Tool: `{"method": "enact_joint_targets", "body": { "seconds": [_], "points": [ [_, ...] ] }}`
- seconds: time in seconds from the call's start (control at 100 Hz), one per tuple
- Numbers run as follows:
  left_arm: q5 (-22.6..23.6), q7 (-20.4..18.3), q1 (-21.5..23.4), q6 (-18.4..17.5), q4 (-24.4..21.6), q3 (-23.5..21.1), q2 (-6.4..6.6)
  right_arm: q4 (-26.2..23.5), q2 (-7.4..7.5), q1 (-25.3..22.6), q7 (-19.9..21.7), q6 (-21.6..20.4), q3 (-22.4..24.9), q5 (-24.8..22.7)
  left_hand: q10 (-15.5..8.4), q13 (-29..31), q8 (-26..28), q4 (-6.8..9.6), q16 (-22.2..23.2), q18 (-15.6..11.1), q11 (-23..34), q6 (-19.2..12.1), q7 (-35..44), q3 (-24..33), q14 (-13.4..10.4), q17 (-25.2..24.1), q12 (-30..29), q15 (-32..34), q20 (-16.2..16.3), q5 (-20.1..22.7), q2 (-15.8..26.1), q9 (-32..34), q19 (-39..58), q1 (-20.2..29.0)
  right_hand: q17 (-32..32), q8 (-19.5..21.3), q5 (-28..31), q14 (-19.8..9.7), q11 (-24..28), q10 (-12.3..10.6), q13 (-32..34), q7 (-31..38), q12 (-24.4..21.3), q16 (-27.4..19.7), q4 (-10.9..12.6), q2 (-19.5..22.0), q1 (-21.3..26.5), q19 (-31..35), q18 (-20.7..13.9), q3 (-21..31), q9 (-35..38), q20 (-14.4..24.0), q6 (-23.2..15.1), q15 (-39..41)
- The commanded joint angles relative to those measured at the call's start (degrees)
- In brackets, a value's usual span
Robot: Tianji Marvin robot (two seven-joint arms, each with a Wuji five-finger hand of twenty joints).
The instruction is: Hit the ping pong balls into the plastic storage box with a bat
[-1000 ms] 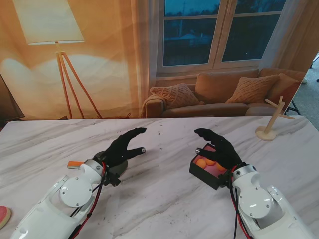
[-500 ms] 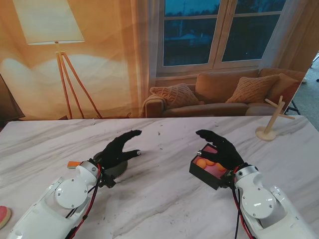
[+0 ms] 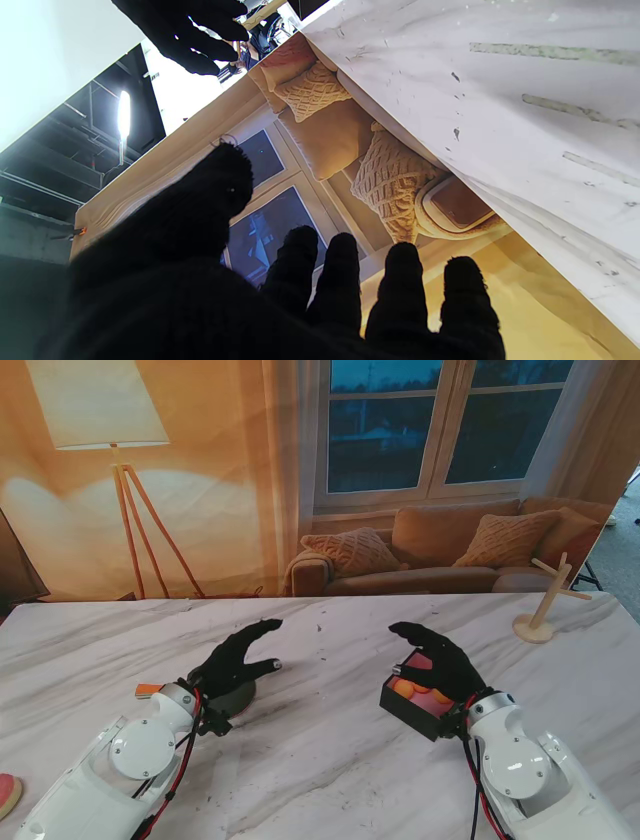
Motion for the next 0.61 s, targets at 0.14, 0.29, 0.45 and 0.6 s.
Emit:
{"method": "enact_joint_targets", "body": {
  "seconds": [0.14,0.29,0.45,0.6],
  "points": [
    [-0.63,-1.42,0.75,-0.25,-0.77,-0.64,0.04,0.18,-0.19,-0.05,0.23,-0.29,-0.17,0.35,-1.41,-0.92,-0.31,-0.39,-0.56,-2.59,-0.48,-1.35,-0.65,-0.89,-1.66,-0.15,-0.83,-0.1,-0.78,-0.41,-0.37,-0.31,-1.1,-0.67,-0.45,0.15,-2.53,-0.74,0.97,-0.8,-0.59,0.46,-0.6,0.03,1.68,-1.09,-1.78,-1.03,-1.94,0.66,-1.89,0.64,0.37,-0.23],
    [-0.68,-2.21,1.01,-0.57,-0.98,-1.03,0.26,-0.08,-0.23,-0.29,-0.16,-0.82,-0.06,0.19,-1.45,-0.79,-0.35,-0.27,-0.65,-2.78,-0.59,-1.47,-0.81,-0.8,-1.7,0.02,-0.89,-0.12,-0.94,-0.55,-0.32,-0.28,-1.14,-0.42,-0.48,0.08,-2.62,-0.58,1.31,-0.82,-0.59,0.58,-0.69,0.01,1.74,-0.85,-1.94,-1.05,-1.91,0.39,-2.01,0.65,0.42,-0.24],
    [-0.57,-2.74,1.2,-0.86,-1.13,-1.31,0.43,0.11,-0.24,-0.23,-0.19,-1.13,-0.1,0.25,-1.43,-0.74,-0.33,-0.06,-0.75,-2.88,-0.68,-1.46,-0.86,-0.34,-1.59,0.18,-0.95,-0.13,-1.13,-0.46,-0.46,-0.21,-1.16,-0.21,-0.45,0.0,-2.58,-0.59,1.45,-0.88,-0.53,0.64,-0.8,0.0,1.79,-0.59,-2.05,-0.99,-1.62,0.1,-2.03,0.73,0.32,-0.27],
    [-0.96,-3.97,1.18,-0.91,-1.18,-1.45,0.68,-0.15,-0.19,-0.35,0.2,-0.69,-0.11,0.48,-1.42,-0.78,-0.28,0.26,-0.87,-2.98,-0.76,-1.6,-0.85,0.47,-1.67,0.29,-0.99,-0.19,-1.34,-0.4,-0.52,-0.17,-1.23,-0.07,-0.5,-0.08,-2.49,-0.57,1.2,-0.91,-0.58,0.68,-1.03,0.0,1.89,-0.3,-2.08,-0.96,-1.58,-0.21,-2.18,0.85,0.41,-0.38]
  ]
}}
